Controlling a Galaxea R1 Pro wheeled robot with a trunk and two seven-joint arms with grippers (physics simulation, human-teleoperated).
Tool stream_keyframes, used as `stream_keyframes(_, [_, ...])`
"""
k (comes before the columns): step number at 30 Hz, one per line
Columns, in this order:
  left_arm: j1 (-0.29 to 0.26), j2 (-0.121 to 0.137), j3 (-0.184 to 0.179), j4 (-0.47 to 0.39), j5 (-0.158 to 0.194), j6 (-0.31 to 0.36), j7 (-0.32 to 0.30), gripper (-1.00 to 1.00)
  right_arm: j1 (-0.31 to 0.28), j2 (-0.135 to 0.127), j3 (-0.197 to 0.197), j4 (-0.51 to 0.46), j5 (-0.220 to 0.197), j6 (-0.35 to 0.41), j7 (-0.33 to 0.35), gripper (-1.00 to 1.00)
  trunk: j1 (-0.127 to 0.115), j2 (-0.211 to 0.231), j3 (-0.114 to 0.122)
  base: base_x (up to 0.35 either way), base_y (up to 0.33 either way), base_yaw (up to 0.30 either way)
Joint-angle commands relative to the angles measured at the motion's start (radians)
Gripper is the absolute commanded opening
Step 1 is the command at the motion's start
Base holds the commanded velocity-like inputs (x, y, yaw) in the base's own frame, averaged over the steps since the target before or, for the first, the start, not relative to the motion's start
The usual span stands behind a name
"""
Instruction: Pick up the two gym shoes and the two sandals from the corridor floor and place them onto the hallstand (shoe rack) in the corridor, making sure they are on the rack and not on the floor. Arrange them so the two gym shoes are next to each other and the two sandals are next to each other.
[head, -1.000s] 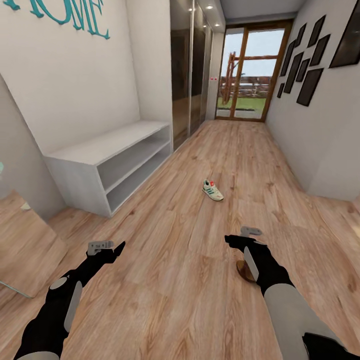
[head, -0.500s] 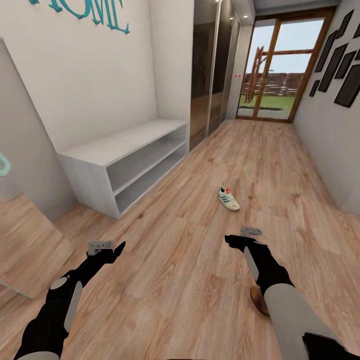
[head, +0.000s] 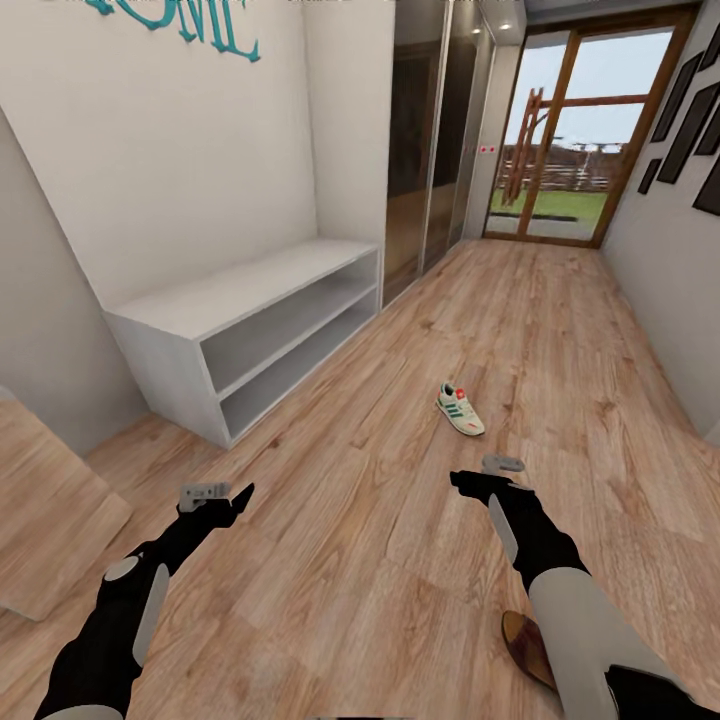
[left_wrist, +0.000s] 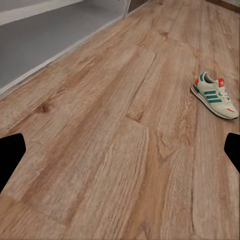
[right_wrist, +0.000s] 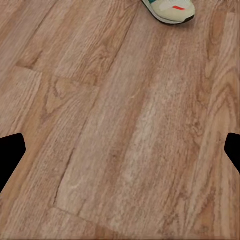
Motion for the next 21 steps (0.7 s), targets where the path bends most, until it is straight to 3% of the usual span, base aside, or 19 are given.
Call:
stream_keyframes(1, [-0.001,0.0,0.002,-0.001,0.003,0.008,-0.006,1.0,0.0,0.001,-0.004,-0.002,0.006,0.006,0.001,1.0,0.0,0.0,-0.001,0.0,0.0,0.0])
stream_keyframes(4, [-0.001,-0.001,0.002,-0.001,0.0,0.008,-0.006,1.0,0.0,0.001,-0.003,-0.001,0.006,0.006,0.001,1.0,0.0,0.0,-0.001,0.0,0.0,0.0])
stream_keyframes(11, [-0.001,-0.029,0.002,-0.001,0.004,0.008,-0.006,1.0,0.0,0.001,-0.002,-0.003,0.007,0.006,0.001,1.0,0.0,0.0,-0.001,0.019,-0.007,0.0])
stream_keyframes(21, [-0.001,-0.033,0.002,-0.001,0.004,0.008,-0.006,1.0,0.0,0.001,-0.001,-0.003,0.006,0.006,0.001,1.0,0.0,0.0,-0.001,0.188,-0.146,-0.009])
